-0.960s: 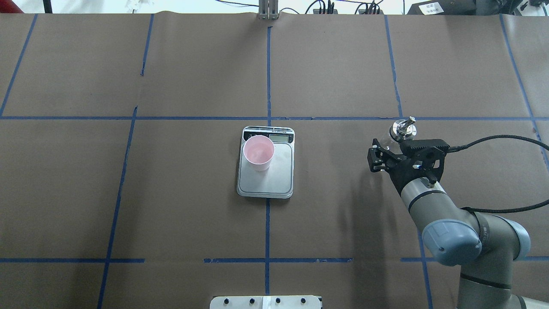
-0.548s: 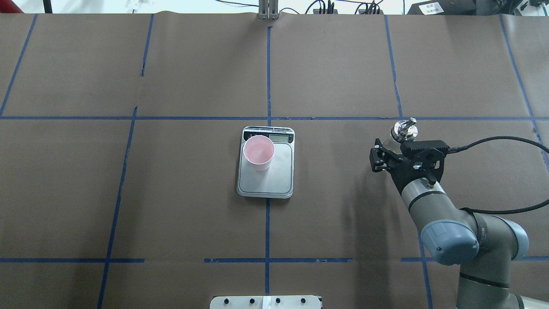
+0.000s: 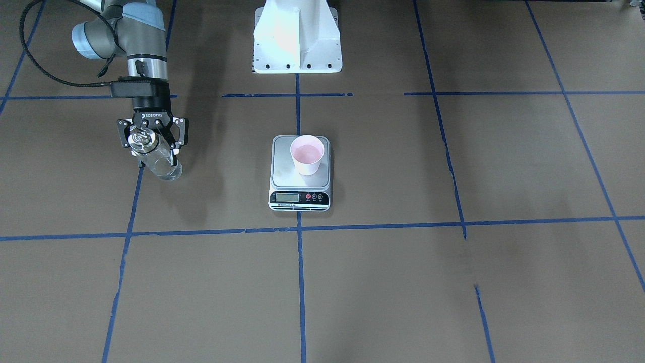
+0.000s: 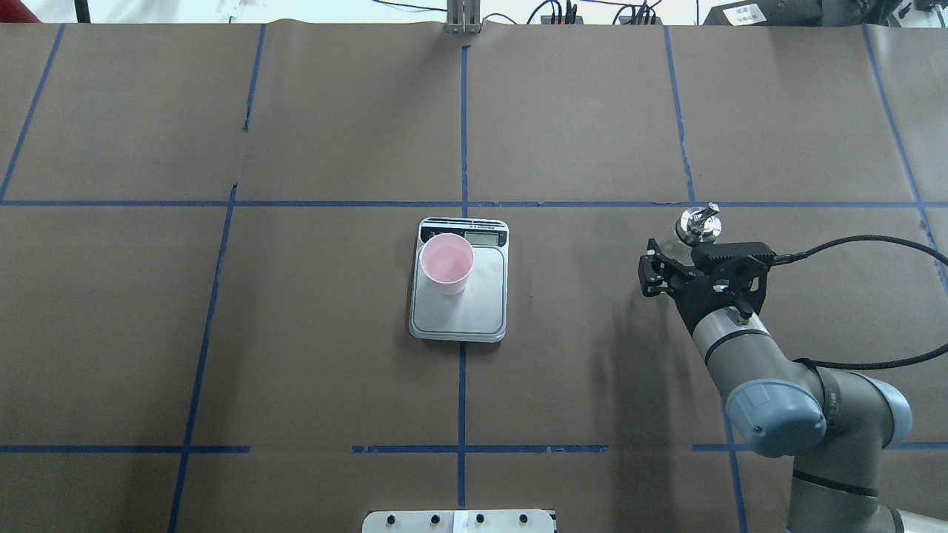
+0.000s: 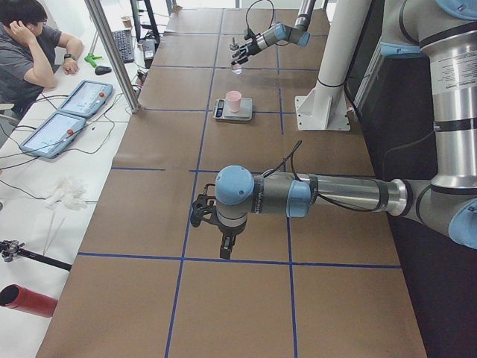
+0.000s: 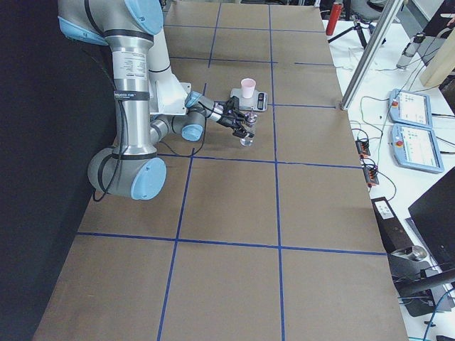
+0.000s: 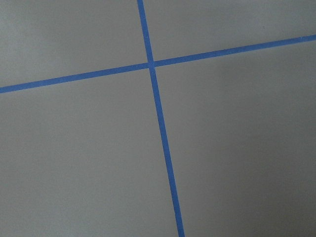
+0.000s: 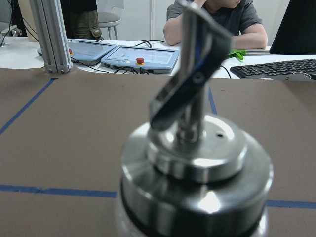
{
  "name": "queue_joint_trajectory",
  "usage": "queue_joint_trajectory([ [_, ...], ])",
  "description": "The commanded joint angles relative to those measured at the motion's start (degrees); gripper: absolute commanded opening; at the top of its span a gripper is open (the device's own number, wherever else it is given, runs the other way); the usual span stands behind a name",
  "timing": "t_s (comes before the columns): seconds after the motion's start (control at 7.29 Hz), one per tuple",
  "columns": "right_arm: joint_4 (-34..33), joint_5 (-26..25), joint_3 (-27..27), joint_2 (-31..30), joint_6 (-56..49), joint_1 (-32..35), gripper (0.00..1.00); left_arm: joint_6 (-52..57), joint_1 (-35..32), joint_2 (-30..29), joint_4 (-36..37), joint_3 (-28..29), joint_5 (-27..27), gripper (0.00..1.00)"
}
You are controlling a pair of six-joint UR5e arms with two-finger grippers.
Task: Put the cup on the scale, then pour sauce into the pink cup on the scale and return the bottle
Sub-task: 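Carry the upright bottle back and lower it to its spot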
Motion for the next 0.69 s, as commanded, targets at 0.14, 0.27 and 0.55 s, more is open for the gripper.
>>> queue_joint_trajectory([
  [0.14, 0.07, -0.16, -0.09, -0.74, 0.88, 0.0, 0.0, 0.0, 0.0, 0.0, 0.0, 0.07, -0.02, 1.0],
  [0.27, 0.07, -0.17, -0.61, -0.83, 2.1, 0.0, 0.0, 0.0, 0.0, 0.0, 0.0, 0.08, -0.02, 1.0],
  [0.55, 0.25, -0.25, -2.46, -1.18, 3.43, 0.09, 0.0, 0.0, 0.0, 0.0, 0.0, 0.08, -0.02, 1.0],
])
